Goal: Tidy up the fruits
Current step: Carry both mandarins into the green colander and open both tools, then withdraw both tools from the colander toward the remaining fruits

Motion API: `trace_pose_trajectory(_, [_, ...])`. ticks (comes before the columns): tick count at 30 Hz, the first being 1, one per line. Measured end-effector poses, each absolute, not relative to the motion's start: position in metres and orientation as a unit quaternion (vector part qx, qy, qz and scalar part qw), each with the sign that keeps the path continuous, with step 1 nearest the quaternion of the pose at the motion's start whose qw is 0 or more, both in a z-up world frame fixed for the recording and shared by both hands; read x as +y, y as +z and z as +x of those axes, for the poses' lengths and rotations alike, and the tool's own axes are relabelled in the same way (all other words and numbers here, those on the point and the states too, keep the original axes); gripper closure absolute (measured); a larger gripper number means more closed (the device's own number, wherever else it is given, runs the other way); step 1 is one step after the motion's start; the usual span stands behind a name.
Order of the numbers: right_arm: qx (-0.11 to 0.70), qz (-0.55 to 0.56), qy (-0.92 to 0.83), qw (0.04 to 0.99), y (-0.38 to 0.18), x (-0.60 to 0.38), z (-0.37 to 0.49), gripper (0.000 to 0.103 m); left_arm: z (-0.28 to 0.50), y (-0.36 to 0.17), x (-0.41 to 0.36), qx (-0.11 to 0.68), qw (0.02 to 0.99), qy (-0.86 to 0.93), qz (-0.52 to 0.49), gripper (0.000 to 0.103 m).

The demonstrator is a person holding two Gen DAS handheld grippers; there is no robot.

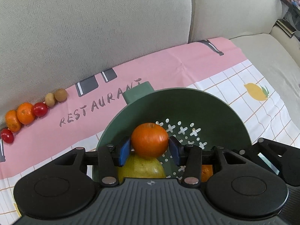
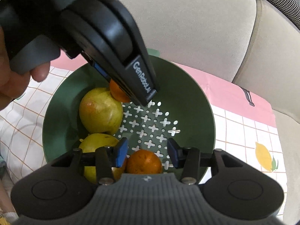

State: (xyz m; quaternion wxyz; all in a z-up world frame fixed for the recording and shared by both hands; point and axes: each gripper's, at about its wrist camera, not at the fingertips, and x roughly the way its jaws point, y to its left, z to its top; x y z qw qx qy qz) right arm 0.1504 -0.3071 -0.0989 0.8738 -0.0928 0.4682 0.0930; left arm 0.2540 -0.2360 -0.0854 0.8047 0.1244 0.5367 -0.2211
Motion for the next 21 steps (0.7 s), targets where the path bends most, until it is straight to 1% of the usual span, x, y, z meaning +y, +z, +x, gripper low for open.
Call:
trace_pose_trajectory(3, [0.468, -0.092, 0.089, 0.875, -0.095, -0.305, 0.147, 0.053, 0.255, -0.088, -0.235, 0.54, 0.804, -0.216, 0.121, 0.051])
trace_pose_trajectory(7, [0.471, -0.087, 0.087, 0.874, -0.094, -0.31, 0.148, 0.052, 0.254, -0.088, -0.234, 0.542, 0.803, -0.215, 0.124, 0.051])
trace_pose_trajectory(9, [0.471, -0.088, 0.086, 0.873, -0.095, -0.31, 0.151, 0.051, 0.254, -0.087, -0.232, 0.545, 0.801, -0.215, 0.123, 0.048])
trace_pose_trajectory(15, [0.464, -0.093, 0.08, 0.877, -0.09, -0.306, 0.15, 0.035, 0.247, -0.073, -0.223, 0.537, 0.808, -0.216, 0.113, 0.044])
trace_pose_trajectory(17, [0.463, -0.094, 0.077, 0.878, -0.087, -0.306, 0.149, 0.034, 0.242, -0.064, -0.218, 0.529, 0.814, -0.217, 0.101, 0.041])
trace_pose_trajectory(18, [0.462, -0.094, 0.076, 0.878, -0.085, -0.305, 0.148, 0.031, 0.239, -0.059, -0.215, 0.523, 0.818, -0.22, 0.095, 0.041])
trace_pose_trajectory(20, [0.46, -0.093, 0.073, 0.88, -0.081, -0.304, 0.147, 0.022, 0.233, -0.05, -0.21, 0.514, 0.824, -0.222, 0.089, 0.041])
trace_pose_trajectory(21, [0.458, -0.092, 0.073, 0.881, -0.078, -0.303, 0.146, 0.021, 0.23, -0.046, -0.208, 0.508, 0.828, -0.222, 0.087, 0.041])
